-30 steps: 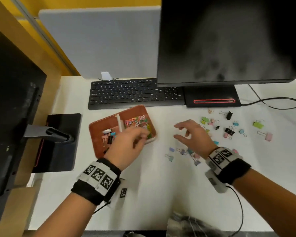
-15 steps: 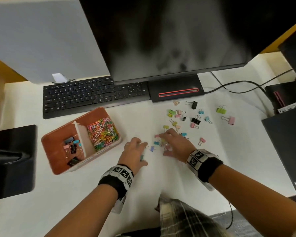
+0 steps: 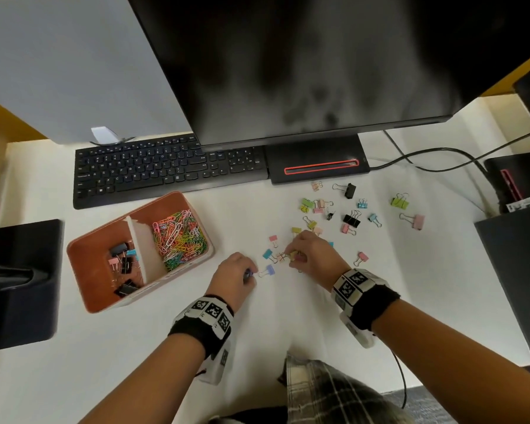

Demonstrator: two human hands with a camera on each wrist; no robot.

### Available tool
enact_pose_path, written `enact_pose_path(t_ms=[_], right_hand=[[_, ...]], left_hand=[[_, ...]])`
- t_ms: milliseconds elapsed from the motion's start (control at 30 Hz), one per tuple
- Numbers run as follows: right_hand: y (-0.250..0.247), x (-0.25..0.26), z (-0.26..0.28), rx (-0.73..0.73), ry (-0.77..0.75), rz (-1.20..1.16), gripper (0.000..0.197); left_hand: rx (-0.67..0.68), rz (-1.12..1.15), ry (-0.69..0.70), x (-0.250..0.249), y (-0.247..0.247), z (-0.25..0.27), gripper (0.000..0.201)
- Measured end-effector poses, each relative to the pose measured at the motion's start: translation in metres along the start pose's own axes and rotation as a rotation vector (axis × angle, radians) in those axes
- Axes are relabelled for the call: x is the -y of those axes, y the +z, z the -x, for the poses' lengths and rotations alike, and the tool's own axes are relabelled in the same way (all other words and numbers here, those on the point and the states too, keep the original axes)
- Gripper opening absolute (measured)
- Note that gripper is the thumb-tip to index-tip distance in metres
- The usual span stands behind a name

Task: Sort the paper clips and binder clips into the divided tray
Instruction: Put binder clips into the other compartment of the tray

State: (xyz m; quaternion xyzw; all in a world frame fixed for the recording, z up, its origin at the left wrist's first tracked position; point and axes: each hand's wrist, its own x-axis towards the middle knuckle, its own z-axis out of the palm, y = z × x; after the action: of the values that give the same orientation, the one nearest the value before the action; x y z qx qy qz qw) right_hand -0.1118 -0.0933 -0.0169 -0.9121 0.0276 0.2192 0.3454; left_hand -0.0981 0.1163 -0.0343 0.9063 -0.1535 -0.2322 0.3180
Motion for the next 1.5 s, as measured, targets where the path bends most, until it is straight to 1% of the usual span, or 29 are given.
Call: enact_pose_path(t_ms=[100, 200, 267, 333, 400, 500, 600, 667, 700, 800, 867, 933, 1000, 1067, 1100, 1200, 1267, 1367, 1433, 1500], right_hand=[[-0.004, 0.0, 0.007, -0.042, -0.048, 0.001, 0.021], [-0.01, 0.011, 0.016, -0.096, -0.129, -0.014, 0.02], [-0.013, 0.031, 0.018, -0.096, -0.19, -0.029, 0.019], [-0.014, 0.061, 0.015, -0.083, -0.262, -0.05, 0.02], [-0.01, 0.098, 0.008, -0.072, -0.361, -0.055, 0.021], [0.007, 0.159, -0.005, -0.038, -0.545, -0.049, 0.021], [0.035, 0.21, -0.019, 0.046, -0.646, -0.029, 0.023], [0.055, 0.233, -0.03, 0.096, -0.659, 0.015, 0.024], [0.064, 0.241, -0.036, 0.123, -0.641, 0.033, 0.026], [0.082, 0.251, -0.049, 0.228, -0.563, 0.061, 0.04], [0.082, 0.248, -0.049, 0.254, -0.564, 0.057, 0.05], [0.072, 0.237, -0.041, 0.203, -0.591, 0.006, 0.047], [0.058, 0.213, -0.028, 0.09, -0.612, -0.044, 0.038], [0.04, 0.172, -0.016, -0.018, -0.547, -0.03, 0.037], [0.032, 0.146, -0.01, -0.065, -0.476, 0.007, 0.039], [0.004, 0.072, 0.012, -0.169, -0.145, 0.125, 0.051], [-0.013, 0.033, 0.027, -0.204, 0.056, 0.2, 0.059], [-0.029, -0.004, 0.042, -0.163, 0.254, 0.229, 0.072], [-0.031, -0.019, 0.043, -0.096, 0.3, 0.208, 0.074], [-0.029, -0.027, 0.038, -0.035, 0.293, 0.211, 0.071]], left_hand=[[-0.021, 0.023, 0.013, -0.005, -0.008, 0.006, 0.015], [-0.075, 0.075, 0.123, -0.019, -0.029, 0.022, 0.016], [-0.135, 0.124, 0.196, -0.028, -0.052, 0.036, 0.018], [-0.223, 0.138, 0.212, -0.029, -0.081, 0.052, 0.017], [-0.328, 0.076, 0.172, -0.018, -0.113, 0.064, 0.016], [-0.464, 0.004, 0.027, 0.018, -0.157, 0.078, 0.021], [-0.505, -0.02, -0.169, 0.053, -0.183, 0.086, 0.022], [-0.504, 0.042, -0.236, 0.069, -0.189, 0.089, 0.016], [-0.503, 0.069, -0.259, 0.077, -0.19, 0.09, 0.013], [-0.46, 0.171, -0.301, 0.089, -0.191, 0.091, 0.021], [-0.449, 0.191, -0.299, 0.085, -0.192, 0.093, 0.024], [-0.476, 0.154, -0.231, 0.072, -0.19, 0.093, 0.025], [-0.499, 0.153, -0.114, 0.052, -0.186, 0.089, 0.022], [-0.466, 0.174, 0.002, 0.03, -0.177, 0.082, 0.018], [-0.43, 0.173, 0.044, 0.02, -0.169, 0.076, 0.017], [-0.292, 0.158, 0.135, -0.013, -0.131, 0.053, 0.023], [-0.167, 0.149, 0.17, -0.029, -0.098, 0.036, 0.034], [0.052, 0.059, 0.125, -0.036, -0.047, 0.013, 0.056], [0.123, -0.017, 0.096, -0.035, -0.021, 0.0, 0.07], [0.157, -0.105, 0.061, -0.034, -0.003, -0.01, 0.075]])
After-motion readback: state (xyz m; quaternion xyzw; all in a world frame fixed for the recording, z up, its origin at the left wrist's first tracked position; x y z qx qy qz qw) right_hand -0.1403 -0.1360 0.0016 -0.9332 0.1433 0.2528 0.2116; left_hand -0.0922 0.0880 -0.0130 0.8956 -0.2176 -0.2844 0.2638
